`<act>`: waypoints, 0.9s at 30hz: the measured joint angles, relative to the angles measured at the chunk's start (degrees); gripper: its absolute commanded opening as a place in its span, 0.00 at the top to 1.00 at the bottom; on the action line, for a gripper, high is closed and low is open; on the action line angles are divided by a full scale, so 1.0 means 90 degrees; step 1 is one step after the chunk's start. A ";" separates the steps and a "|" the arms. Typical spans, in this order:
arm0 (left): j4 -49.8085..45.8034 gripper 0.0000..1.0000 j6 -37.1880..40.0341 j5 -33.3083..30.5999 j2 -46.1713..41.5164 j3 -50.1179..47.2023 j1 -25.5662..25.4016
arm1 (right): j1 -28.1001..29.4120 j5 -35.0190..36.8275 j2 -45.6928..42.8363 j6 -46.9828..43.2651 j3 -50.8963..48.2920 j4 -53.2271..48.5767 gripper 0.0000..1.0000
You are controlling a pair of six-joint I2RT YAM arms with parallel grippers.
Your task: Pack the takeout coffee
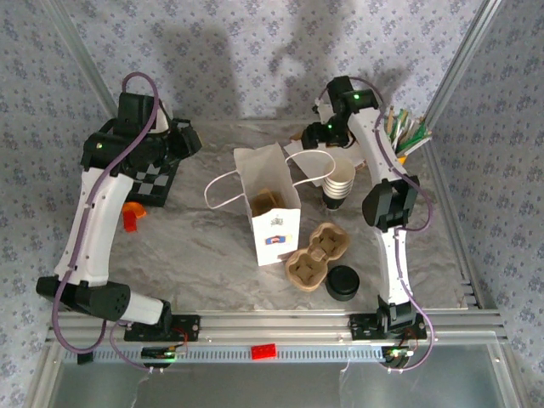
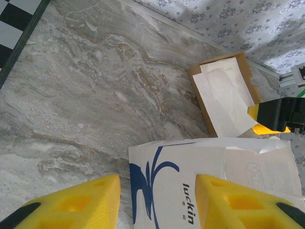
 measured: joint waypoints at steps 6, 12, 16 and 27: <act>-0.0039 0.55 -0.0005 0.0005 0.0056 0.0034 0.0010 | 0.0083 0.0250 0.0163 -0.0165 0.0036 0.0000 0.23; -0.0049 0.55 -0.0027 0.0007 0.0095 0.0036 0.0010 | -0.0046 0.0323 0.0185 0.0063 0.0049 -0.0066 0.22; -0.0049 0.55 -0.0029 0.0007 0.0095 0.0036 0.0012 | -0.0204 0.0338 0.0092 0.0522 0.0032 -0.0206 0.20; -0.0083 0.55 -0.0024 0.0053 -0.0029 -0.0022 0.0012 | -0.0525 0.0721 -0.1855 0.1727 -0.1358 -0.0738 0.34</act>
